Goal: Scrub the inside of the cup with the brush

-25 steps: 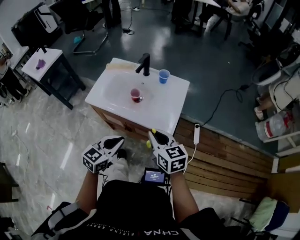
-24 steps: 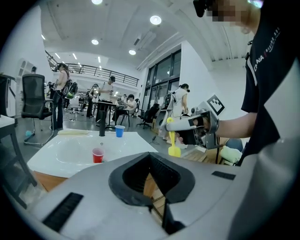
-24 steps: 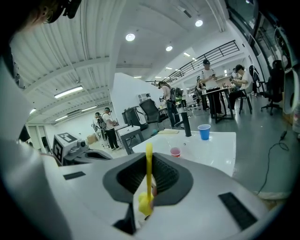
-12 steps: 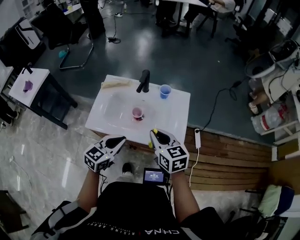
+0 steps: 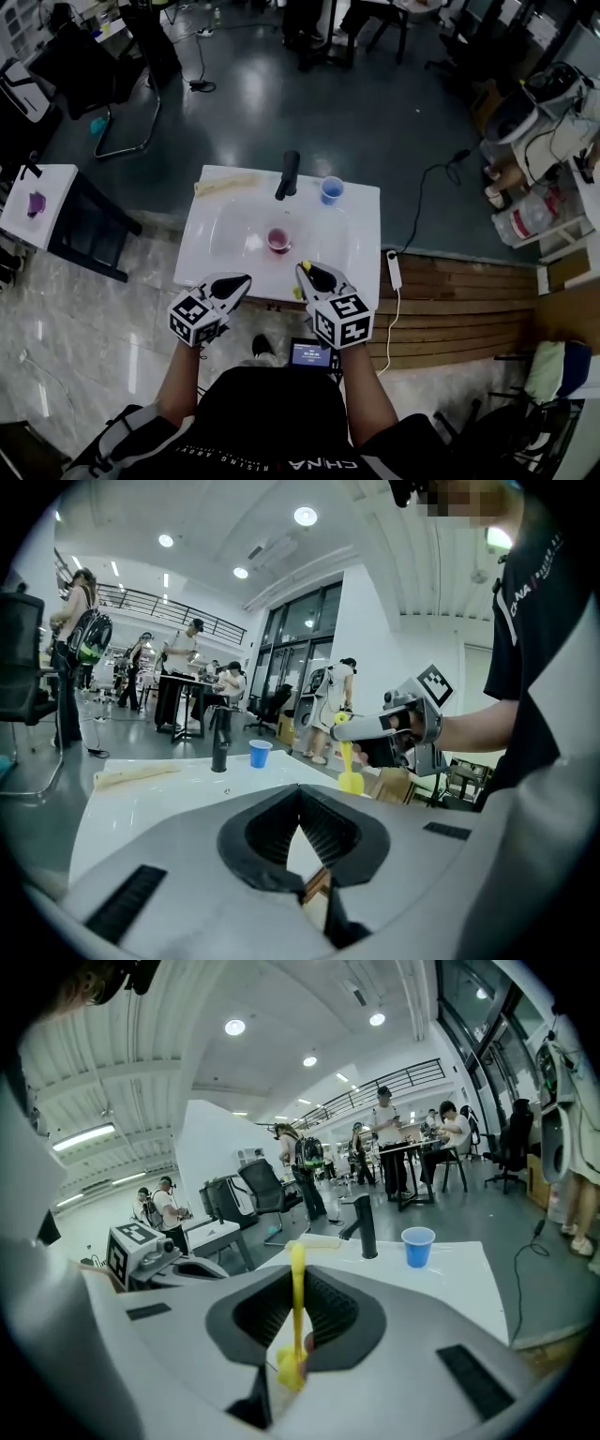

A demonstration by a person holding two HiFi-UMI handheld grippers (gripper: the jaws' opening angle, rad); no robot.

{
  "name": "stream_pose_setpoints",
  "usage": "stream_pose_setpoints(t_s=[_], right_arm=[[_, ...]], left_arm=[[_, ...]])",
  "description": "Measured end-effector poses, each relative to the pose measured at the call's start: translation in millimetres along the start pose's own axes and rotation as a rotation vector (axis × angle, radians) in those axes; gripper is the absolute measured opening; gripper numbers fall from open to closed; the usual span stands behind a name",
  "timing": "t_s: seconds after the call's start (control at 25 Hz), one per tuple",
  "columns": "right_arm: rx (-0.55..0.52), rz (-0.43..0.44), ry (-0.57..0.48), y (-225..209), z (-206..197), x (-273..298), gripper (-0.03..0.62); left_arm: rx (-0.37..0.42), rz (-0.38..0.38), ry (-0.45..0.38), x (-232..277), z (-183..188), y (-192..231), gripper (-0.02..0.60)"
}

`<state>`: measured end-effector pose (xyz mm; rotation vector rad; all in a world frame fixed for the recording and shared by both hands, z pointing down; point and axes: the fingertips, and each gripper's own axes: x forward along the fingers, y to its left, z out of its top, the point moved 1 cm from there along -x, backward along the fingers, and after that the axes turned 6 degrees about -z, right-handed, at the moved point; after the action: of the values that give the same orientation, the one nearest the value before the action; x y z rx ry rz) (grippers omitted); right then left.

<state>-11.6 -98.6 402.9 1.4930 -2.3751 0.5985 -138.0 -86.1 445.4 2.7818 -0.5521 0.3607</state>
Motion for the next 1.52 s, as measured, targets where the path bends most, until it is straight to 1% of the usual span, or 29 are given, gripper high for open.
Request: stream_pose_setpoints(t_s=[0.08, 0.24, 0.36, 0.56, 0.72, 0.88, 1.52], right_arm=[[0.008, -0.011, 0.002, -7, 1, 1, 0.038], [0.004, -0.014, -0.009, -19, 8, 3, 0.04], [0.022, -0.01, -0.019, -32, 12, 3, 0.04], [0.022, 0.015, -0.042, -40, 21, 7, 0.038], [0.047, 0.023, -0.04, -49, 15, 5, 0.04], [0.068, 0.032, -0.037, -56, 9, 3, 0.038], [0.052, 0.058, -0.038, -57, 14, 1, 0.04]], left_arm=[[0.003, -0.018, 0.004, 8, 0, 0, 0.005], [-0.004, -0.019, -0.001, 22, 5, 6, 0.005], [0.009, -0.027, 0.016, 32, 9, 4, 0.005], [0.003, -0.003, 0.022, 37, 18, 9, 0.005], [0.021, -0.005, 0.049, 45, 18, 2, 0.005], [0.017, 0.0, 0.063, 50, 15, -1, 0.005], [0.016, 0.018, 0.056, 51, 16, -6, 0.005]])
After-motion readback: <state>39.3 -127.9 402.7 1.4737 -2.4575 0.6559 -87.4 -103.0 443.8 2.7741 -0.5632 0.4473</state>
